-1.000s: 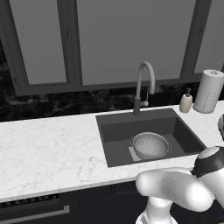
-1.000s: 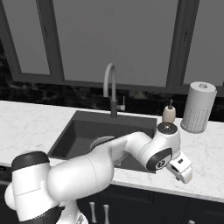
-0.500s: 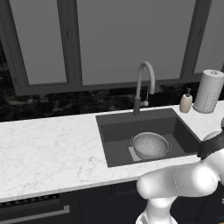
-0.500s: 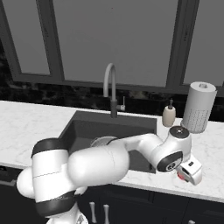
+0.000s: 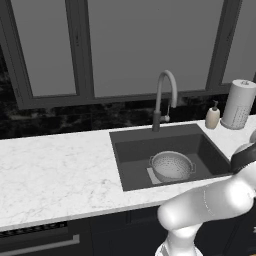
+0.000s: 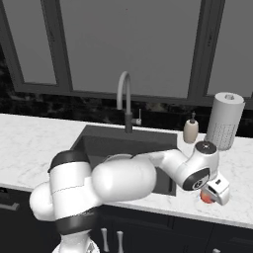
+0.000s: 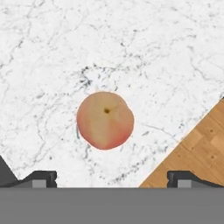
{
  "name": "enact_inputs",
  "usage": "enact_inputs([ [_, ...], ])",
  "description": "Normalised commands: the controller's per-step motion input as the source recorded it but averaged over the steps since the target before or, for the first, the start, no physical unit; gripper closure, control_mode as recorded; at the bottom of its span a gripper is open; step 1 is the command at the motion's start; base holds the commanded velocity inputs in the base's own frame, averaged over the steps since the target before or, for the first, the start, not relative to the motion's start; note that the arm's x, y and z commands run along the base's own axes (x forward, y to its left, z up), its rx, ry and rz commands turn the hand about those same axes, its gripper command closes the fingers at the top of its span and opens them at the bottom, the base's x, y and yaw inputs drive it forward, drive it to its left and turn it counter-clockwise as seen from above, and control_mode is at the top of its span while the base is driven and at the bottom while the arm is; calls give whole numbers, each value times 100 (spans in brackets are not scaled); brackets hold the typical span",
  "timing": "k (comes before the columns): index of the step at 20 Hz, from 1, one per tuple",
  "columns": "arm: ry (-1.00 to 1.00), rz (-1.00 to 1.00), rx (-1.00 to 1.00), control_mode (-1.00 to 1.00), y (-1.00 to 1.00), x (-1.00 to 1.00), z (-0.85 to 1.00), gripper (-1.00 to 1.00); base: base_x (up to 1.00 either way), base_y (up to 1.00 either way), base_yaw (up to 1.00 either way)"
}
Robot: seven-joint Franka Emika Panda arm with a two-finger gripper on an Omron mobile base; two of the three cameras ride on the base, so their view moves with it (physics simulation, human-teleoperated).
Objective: Put the colander in the sink, put the peach in the colander, and turn on the sink faucet and pour water over the colander.
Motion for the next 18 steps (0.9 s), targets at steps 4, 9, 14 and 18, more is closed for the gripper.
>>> enact_inputs([
  [4,1,0,0,-100,-8,19,-33,-100,0,0,0],
  [9,0,1,0,-100,-2,22,-26,-100,0,0,0],
  [14,1,0,0,-100,-19,13,-34,-100,0,0,0],
  [18,1,0,0,-100,-15,7,-34,-100,0,0,0],
])
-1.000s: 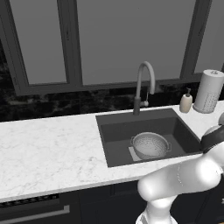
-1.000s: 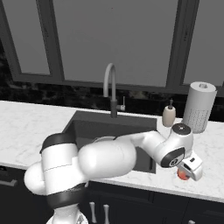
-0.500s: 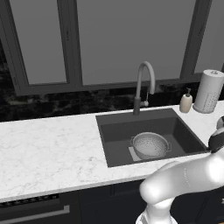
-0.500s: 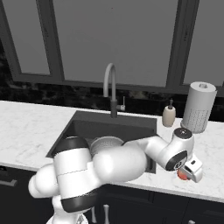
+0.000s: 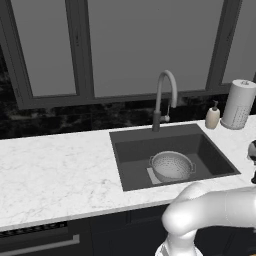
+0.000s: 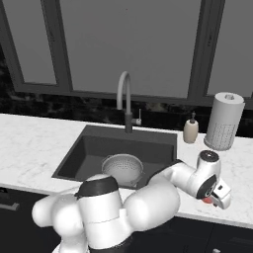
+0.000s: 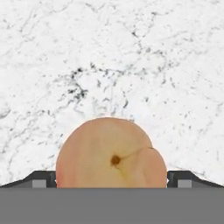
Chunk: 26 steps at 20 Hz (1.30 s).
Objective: Put the colander in the sink, put the peach in the colander, and turn on the sink faucet and pour water over the colander.
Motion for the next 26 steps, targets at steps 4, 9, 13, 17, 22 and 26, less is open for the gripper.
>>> enact_inputs([
  [4,0,0,0,-100,-8,5,-30,100,0,0,0],
  [9,-2,5,2,-100,3,0,-14,100,0,0,0],
  [13,-5,13,3,-100,56,-5,24,100,0,0,0],
  [17,0,3,0,-100,98,-21,63,100,0,0,0],
  [22,0,1,0,-100,100,-6,74,100,0,0,0],
  [26,0,0,0,-100,100,0,53,100,0,0,0],
])
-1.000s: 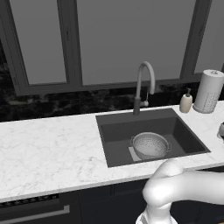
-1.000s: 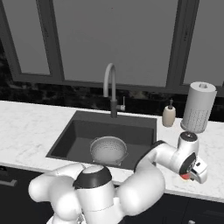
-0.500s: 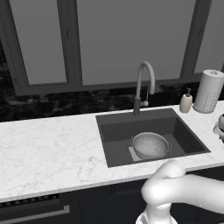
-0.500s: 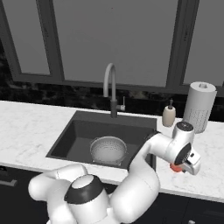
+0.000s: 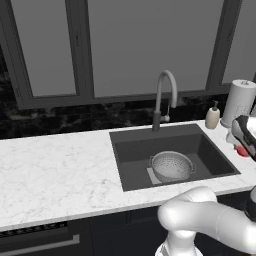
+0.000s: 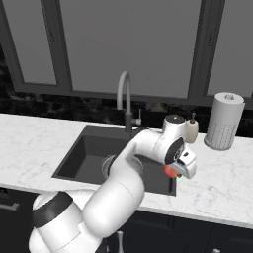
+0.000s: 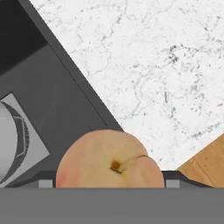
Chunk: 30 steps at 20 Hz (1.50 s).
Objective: Put the colander in the sink, put the peach in the colander, and turn on the sink faucet and pour water over the colander.
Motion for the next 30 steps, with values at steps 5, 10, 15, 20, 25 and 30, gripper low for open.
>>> enact_inputs([
  [5,-7,0,0,-100,100,0,16,100,0,0,0],
  [10,-7,0,0,-100,100,0,0,100,0,0,0],
  [15,-3,-7,0,-100,100,0,-1,100,0,0,0],
  [20,0,-8,-3,-100,87,4,-16,100,0,0,0],
  [25,0,0,-9,-100,39,21,-43,100,0,0,0],
  [30,0,0,-3,-100,9,41,-47,100,0,0,0],
])
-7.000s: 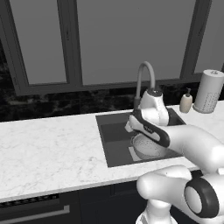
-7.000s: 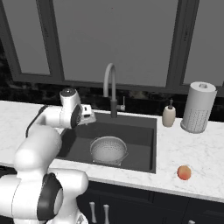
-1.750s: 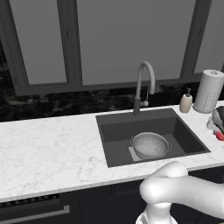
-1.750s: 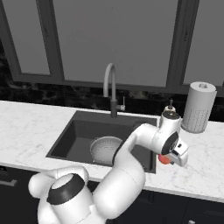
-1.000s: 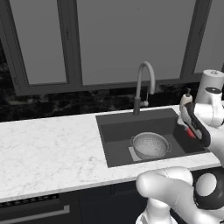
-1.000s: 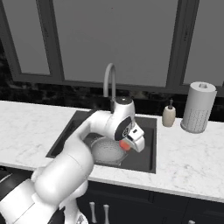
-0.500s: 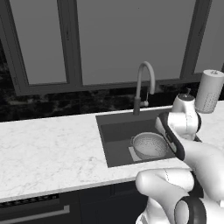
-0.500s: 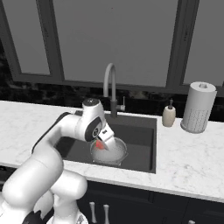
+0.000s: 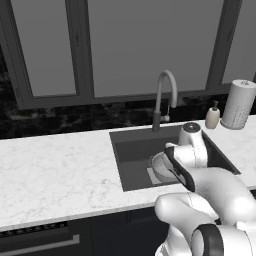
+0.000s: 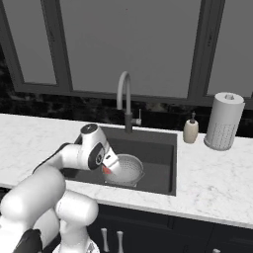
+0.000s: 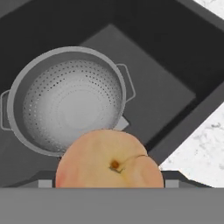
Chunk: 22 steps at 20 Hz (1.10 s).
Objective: Put the colander in the sink, put the peach in the colander, and turn on the sink faucet and pour water over the colander.
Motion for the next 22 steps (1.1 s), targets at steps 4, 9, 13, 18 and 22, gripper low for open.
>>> enact_inputs([
  [4,1,0,0,-100,3,59,-20,100,0,0,0],
  [9,11,1,0,-100,8,55,-13,100,0,0,0],
  [13,7,0,0,-100,14,29,-11,100,0,0,0],
  [18,2,0,0,-100,3,17,-26,100,0,0,0],
  [22,0,0,-1,-100,0,3,-51,100,0,0,0],
])
